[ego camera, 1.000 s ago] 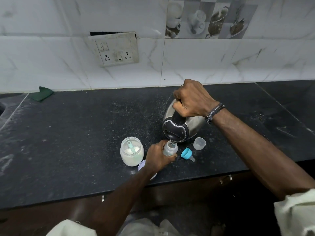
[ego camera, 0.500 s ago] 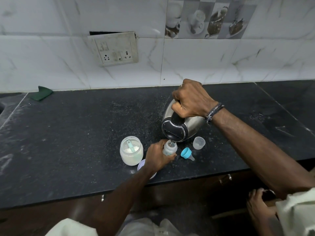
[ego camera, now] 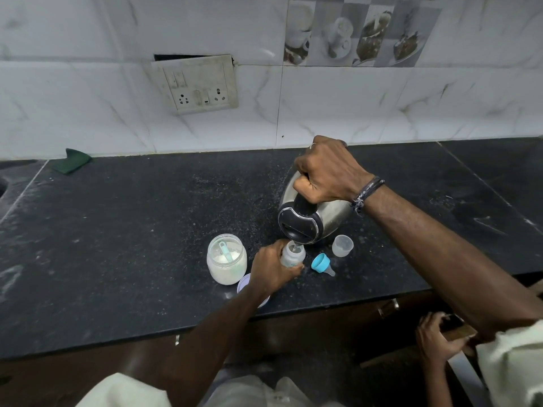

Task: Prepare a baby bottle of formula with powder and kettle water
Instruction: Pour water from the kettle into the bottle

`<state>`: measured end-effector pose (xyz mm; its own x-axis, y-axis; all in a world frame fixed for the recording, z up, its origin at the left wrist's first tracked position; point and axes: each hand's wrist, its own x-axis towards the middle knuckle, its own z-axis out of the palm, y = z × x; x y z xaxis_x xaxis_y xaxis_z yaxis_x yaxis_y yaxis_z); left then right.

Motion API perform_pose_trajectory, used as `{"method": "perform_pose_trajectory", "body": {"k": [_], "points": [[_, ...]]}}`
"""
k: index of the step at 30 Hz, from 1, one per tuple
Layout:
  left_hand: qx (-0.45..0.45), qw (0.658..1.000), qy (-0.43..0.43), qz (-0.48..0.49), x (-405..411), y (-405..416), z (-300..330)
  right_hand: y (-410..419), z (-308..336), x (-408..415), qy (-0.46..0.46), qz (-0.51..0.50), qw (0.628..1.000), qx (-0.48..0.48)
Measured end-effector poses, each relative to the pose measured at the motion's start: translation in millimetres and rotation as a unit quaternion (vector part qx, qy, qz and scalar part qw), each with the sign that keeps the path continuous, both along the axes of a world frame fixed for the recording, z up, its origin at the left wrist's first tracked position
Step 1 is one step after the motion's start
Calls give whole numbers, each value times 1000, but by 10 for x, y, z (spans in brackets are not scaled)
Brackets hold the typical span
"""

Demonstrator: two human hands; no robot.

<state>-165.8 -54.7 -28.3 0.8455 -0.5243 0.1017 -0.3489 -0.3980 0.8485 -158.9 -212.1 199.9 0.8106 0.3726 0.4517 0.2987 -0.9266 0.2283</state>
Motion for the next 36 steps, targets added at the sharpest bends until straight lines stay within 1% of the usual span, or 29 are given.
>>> {"method": "perform_pose_trajectory", "body": {"k": [14, 36], "points": [[6, 1000, -3, 2, -13, 0, 24, 21, 13, -24, 1, -9, 1000, -18], [-2, 1000, -2, 4, -5, -1, -1, -24, -24, 9, 7, -1, 1000, 17]]}}
